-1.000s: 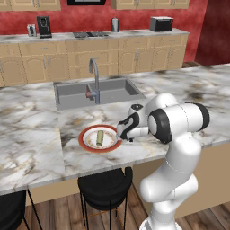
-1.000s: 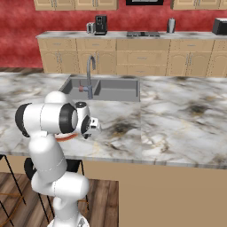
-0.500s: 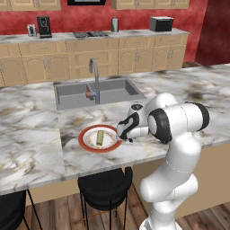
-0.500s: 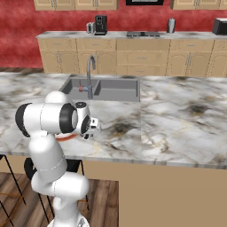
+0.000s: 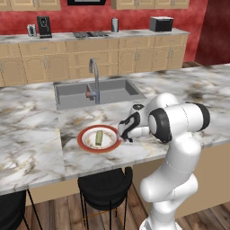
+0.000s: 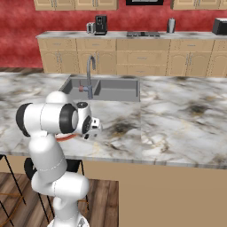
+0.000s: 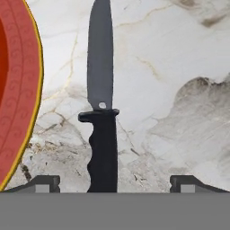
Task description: Retrieve the butter from the fridge and place it on a plate on the dining table. Then retrieve the butter knife by the fridge and place it near the plate.
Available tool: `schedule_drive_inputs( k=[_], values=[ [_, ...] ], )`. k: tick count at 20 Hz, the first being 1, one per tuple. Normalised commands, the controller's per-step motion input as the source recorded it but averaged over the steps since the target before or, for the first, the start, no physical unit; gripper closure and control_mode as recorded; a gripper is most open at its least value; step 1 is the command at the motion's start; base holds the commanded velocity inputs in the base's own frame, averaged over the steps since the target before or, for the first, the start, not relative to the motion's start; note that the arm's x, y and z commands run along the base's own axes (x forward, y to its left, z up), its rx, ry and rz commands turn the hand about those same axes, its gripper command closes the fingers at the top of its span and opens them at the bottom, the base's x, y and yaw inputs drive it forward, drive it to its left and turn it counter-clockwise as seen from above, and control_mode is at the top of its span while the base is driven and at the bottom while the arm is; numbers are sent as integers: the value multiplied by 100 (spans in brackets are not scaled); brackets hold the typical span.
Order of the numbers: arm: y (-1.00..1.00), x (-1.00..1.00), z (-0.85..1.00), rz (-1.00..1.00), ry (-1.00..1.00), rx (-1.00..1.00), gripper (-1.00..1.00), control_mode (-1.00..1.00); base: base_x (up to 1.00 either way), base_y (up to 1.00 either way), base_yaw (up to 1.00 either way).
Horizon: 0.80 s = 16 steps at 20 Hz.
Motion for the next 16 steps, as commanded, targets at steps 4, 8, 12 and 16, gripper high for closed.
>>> schedule_drive_inputs(
  k=[4,8,12,16],
  values=[
    [-35,-2,3,-2,0,0,-100,-100,0,0,0],
    [-20,-18,38,-4,0,-1,-100,-100,0,0,0],
    [6,-11,62,-1,1,-17,-100,-100,0,0,0],
    [8,-37,91,0,7,-1,-100,-100,0,0,0]
  ],
)
